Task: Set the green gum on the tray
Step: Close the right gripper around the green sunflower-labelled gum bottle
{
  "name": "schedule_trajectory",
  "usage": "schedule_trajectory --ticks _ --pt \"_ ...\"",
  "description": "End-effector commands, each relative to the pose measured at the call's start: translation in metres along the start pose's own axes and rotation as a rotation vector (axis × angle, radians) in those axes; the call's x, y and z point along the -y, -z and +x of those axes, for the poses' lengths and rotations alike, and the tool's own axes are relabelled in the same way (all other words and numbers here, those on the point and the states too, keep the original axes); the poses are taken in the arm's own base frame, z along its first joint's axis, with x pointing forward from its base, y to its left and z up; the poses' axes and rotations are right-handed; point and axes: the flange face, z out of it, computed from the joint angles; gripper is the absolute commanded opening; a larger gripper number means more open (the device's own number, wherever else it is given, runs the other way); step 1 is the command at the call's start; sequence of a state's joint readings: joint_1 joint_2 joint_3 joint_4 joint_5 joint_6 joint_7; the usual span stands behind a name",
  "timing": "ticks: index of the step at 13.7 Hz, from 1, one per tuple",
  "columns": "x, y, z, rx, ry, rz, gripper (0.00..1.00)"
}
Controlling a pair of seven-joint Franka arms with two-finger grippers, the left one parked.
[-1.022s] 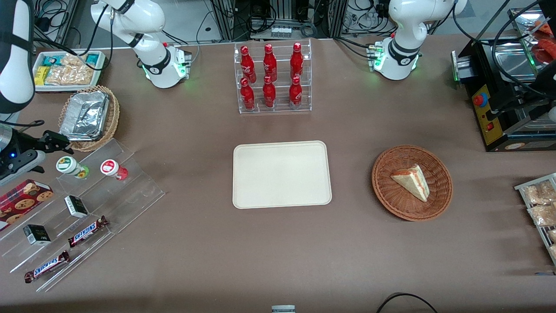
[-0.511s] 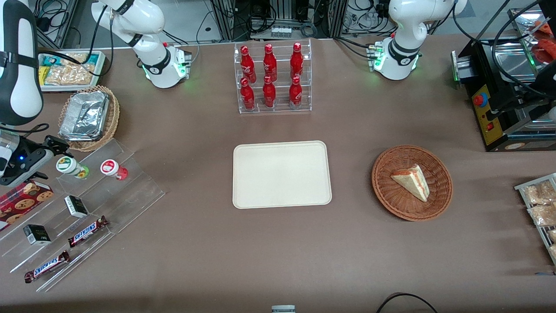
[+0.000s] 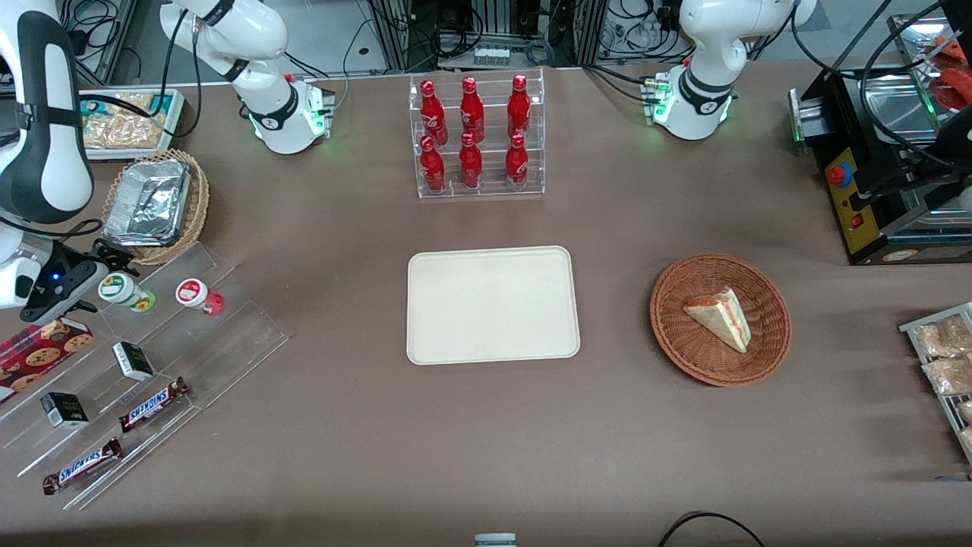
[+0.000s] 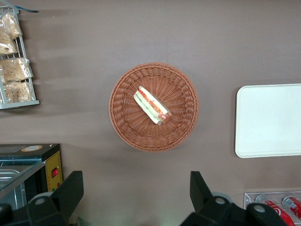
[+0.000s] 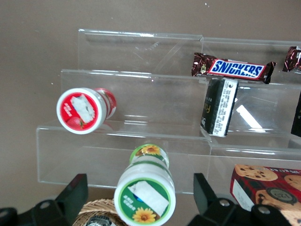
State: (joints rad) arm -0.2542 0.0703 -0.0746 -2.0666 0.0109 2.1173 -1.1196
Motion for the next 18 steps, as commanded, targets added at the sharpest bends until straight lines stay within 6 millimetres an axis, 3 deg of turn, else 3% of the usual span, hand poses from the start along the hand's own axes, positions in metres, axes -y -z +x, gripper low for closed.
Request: schedule_trajectory --ticks 1,5,6,7,8,9,11,14,18 --pt "0.002 -0.011 -0.014 -0.002 0.019 -0.022 1.0" --pt "0.0 -0.024 -0.022 -0.004 0.028 -0.03 1.0" --pt "0.0 -0.026 -0.023 -0.005 0.031 -0.031 0.81" --pt "-0.001 -0.026 -0.024 -0.003 0.046 -0.028 0.41" --pt "0.0 -0.025 -0.023 -0.003 0.049 -0.027 0.17" --pt "0.001 -0.023 -0.022 -0.003 0.051 -0.027 0.01" --pt "0.001 -0.014 -0.018 -0.002 0.055 -0.026 0.0" --pt "-0.005 0.021 -0.005 -0.001 0.062 -0.021 0.0" --pt "0.007 0.051 0.034 0.012 0.059 0.003 0.0"
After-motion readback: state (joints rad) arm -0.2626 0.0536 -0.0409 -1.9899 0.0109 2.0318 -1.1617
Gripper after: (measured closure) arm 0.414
